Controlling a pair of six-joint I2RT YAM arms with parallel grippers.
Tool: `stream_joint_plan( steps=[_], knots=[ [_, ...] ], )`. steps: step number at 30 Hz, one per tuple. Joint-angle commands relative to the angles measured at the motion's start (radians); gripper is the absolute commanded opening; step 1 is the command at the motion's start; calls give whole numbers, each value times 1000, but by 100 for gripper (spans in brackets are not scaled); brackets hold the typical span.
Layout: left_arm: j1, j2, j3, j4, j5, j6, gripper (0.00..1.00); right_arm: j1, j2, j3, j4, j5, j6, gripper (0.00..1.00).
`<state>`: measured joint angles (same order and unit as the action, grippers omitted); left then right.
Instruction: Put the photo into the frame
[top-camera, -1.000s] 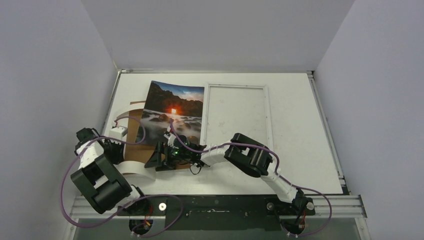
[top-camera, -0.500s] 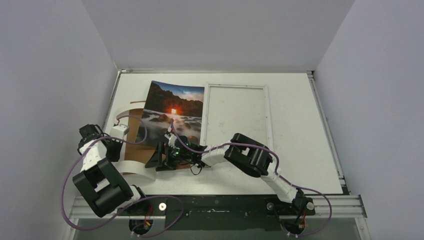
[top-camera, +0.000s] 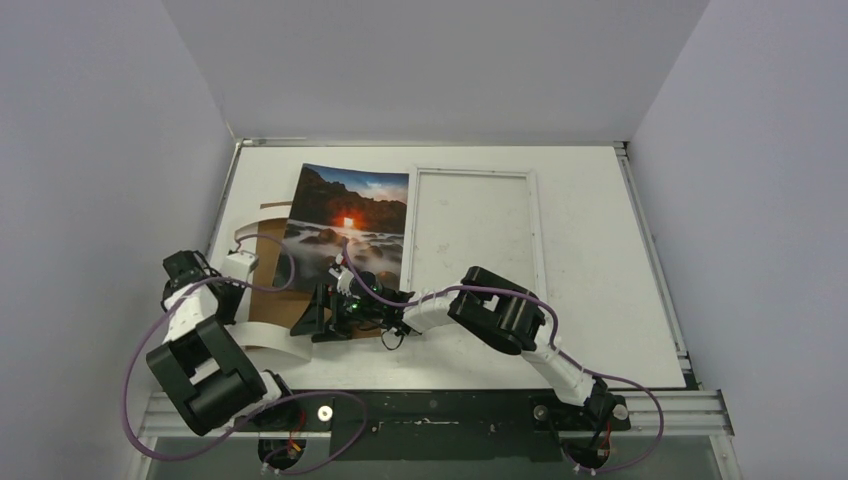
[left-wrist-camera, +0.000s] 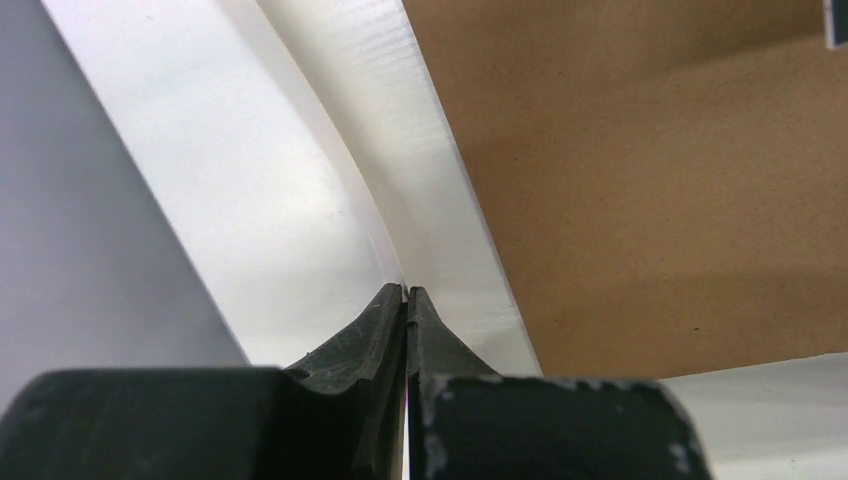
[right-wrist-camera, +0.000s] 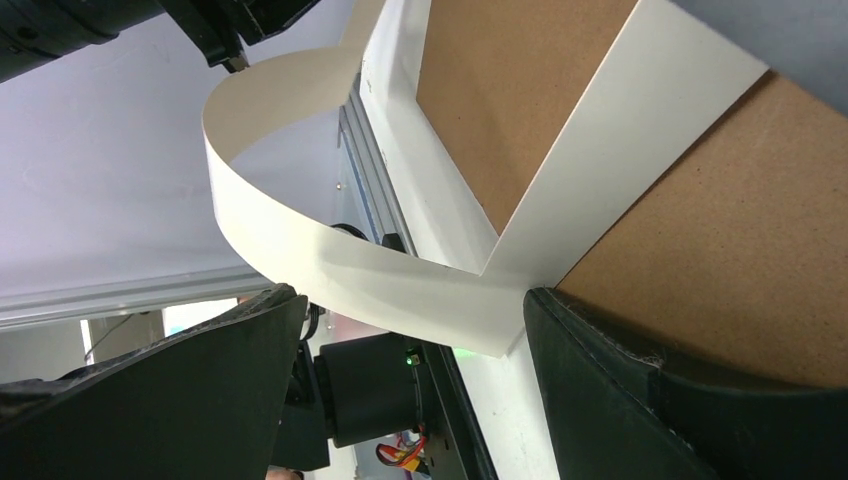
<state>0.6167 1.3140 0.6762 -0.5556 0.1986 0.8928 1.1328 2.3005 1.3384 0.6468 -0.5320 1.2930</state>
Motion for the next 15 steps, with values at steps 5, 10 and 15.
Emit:
stream_joint_plan(
  steps=[5,10,15],
  knots=[
    [-82,-122,124,16,-68,-15,0,-15,-59,12,72,-21,-32,84],
    [-153,-197,262,-19,-117,-16,0,-31,-117,6,77,-41,-64,87],
    [-278,-256,391,44,-242,36,0,-60,-191,9,63,-63,-115,89]
  ],
)
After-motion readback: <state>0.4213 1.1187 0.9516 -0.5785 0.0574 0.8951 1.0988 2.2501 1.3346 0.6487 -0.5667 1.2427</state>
